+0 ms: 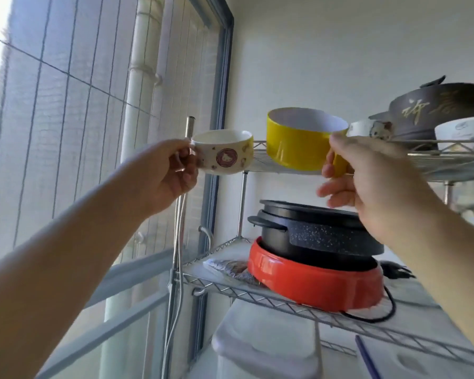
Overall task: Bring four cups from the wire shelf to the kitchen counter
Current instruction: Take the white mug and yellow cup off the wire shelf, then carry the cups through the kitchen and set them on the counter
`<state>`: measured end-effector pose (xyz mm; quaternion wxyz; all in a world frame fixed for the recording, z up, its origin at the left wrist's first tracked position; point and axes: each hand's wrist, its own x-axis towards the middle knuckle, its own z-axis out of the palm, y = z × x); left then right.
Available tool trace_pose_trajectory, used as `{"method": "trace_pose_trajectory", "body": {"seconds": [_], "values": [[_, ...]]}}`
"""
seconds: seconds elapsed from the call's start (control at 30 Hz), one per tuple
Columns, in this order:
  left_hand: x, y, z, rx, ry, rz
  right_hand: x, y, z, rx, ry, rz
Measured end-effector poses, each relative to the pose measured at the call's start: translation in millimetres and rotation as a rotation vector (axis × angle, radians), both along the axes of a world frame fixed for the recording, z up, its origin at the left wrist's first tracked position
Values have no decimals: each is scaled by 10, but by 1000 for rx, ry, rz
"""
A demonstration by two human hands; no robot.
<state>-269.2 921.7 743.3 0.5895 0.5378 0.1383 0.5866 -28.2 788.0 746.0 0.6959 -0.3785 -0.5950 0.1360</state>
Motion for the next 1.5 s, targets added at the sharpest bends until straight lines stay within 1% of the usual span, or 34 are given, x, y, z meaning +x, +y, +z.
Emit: {"method": "trace_pose_trajectory", "body": {"seconds": [0.17,0.4,0.67,0.8,0.93,1.07,1.1,1.27,1.5], "values": [[-56,-176,-897,-94,37,-96,23,-436,-1002,-42,0,3],[180,-438,-2169,-195,92,-178,129,-913,-2337,-259,81,-106],[605,-808,-3321,-421,188,-285,224,-1546,-3458,-505,217,-288],[769,-1020,-3779,-432,309,-351,278,-1867,-3923,-590,311,-367],[951,-1260,-4148,-454,398,-429,292,-2241,-4318,-673,397,-442],[1222,-1521,-4488,-502,481,-544,292,-2641,-4579,-729,543,-545],[1295,-1594,-4570,-489,513,-581,290,-2755,-4633,-739,573,-581],[1674,-1975,-4898,-373,712,-815,189,-3419,-4914,-775,714,-811],[2331,-2810,-5060,-335,864,-1166,-110,-4425,-5168,-719,955,-1116]]}}
